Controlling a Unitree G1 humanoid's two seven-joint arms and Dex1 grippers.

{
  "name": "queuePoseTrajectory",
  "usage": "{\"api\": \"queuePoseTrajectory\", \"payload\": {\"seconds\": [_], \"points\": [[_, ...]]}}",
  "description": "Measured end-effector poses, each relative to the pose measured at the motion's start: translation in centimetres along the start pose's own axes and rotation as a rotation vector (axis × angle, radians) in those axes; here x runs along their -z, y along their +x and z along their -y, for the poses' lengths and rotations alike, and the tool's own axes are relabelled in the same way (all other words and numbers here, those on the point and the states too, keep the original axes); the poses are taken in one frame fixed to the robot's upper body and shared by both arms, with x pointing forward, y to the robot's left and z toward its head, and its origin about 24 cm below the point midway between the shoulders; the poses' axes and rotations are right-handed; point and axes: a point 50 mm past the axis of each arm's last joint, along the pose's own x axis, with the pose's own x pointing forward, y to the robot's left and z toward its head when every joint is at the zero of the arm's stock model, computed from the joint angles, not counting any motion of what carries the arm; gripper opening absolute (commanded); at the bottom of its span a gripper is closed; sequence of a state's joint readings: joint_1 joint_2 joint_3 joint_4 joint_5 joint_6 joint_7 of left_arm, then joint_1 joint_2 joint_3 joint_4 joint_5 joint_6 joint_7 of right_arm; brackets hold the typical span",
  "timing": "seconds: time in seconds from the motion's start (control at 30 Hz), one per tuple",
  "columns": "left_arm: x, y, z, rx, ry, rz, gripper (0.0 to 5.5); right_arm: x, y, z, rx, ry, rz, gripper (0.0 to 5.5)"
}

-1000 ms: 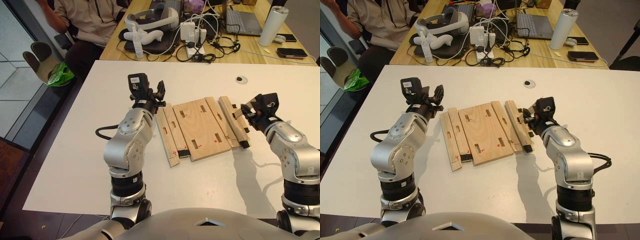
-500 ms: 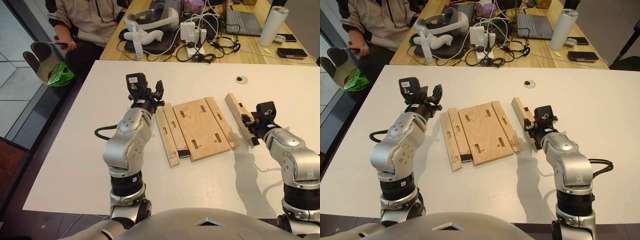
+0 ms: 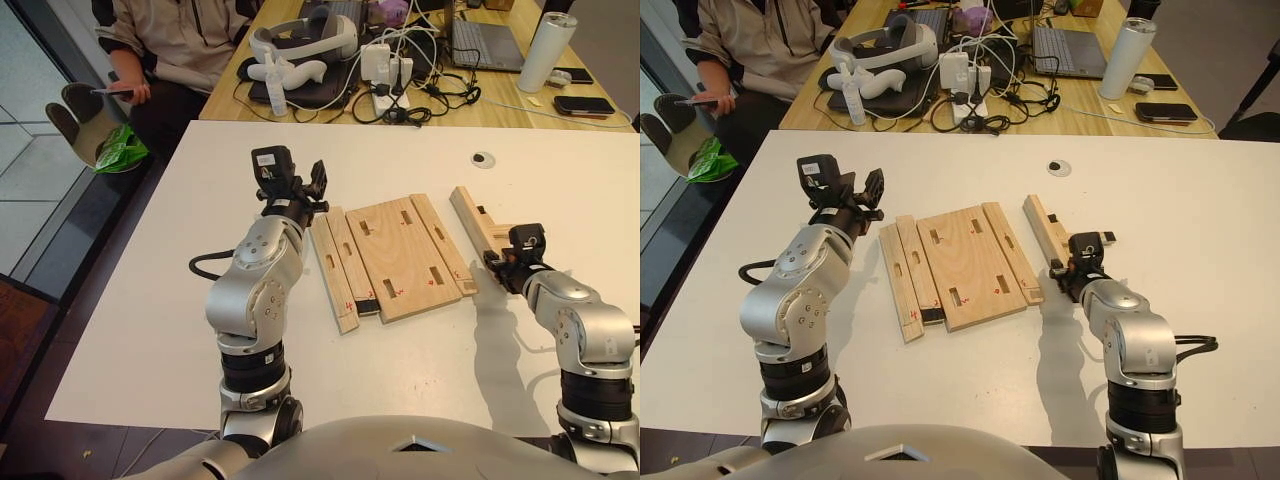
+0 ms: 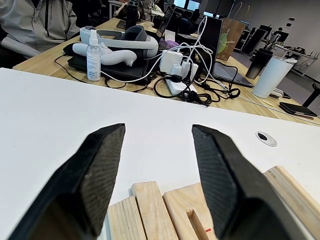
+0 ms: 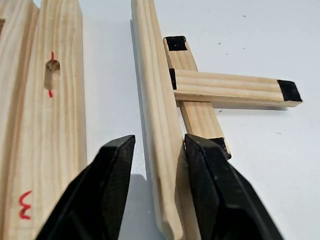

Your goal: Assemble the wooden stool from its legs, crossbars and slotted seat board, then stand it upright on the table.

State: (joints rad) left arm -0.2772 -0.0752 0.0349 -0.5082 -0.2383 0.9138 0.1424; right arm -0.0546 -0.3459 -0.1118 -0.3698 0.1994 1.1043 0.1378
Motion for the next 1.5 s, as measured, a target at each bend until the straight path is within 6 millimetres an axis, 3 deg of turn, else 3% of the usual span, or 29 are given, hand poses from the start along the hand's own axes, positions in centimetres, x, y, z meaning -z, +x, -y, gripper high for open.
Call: {"api": "queuePoseTrajectory", "payload": {"seconds": [0.17,0.37,0.6,0.7,0.8,0.93,1.03,1.17,1.5], "points": [[0.4,-0.2,0.3,0.01,0.022,-0.014,2.48,1.1,0.7,0.2,0.023,0.022,-0.043,1.82],[0.8,-0.3,0.2,0.007,0.027,-0.03,2.48,1.3,1.2,0.2,0.028,0.019,-0.021,1.03],[0.8,-0.3,0.2,0.007,0.026,-0.03,2.48,0.6,1.2,-0.1,0.017,-0.019,0.046,1.02],[0.4,-0.1,-0.5,0.007,-0.001,-0.027,2.48,-1.2,1.1,0.3,0.034,-0.126,0.16,1.02],[-0.2,0.3,-0.4,0.147,-0.104,-0.088,2.48,-5.1,0.5,0.3,0.036,-0.312,0.349,1.02],[-2.8,0.5,-0.3,0.342,-0.264,-0.071,2.94,-8.0,-0.4,-0.6,0.007,-0.565,0.525,1.02],[-4.2,0.8,0.0,0.397,-0.37,-0.053,3.28,-8.2,-0.6,-2.2,-0.026,-0.77,0.599,1.02],[-4.0,1.2,-0.2,0.386,-0.482,-0.107,3.28,-7.7,-0.5,-4.0,-0.057,-0.944,0.66,1.02],[-3.1,1.1,0.9,0.362,-0.48,-0.203,3.28,-7.3,-0.3,-5.4,-0.052,-1.035,0.708,1.02]]}}
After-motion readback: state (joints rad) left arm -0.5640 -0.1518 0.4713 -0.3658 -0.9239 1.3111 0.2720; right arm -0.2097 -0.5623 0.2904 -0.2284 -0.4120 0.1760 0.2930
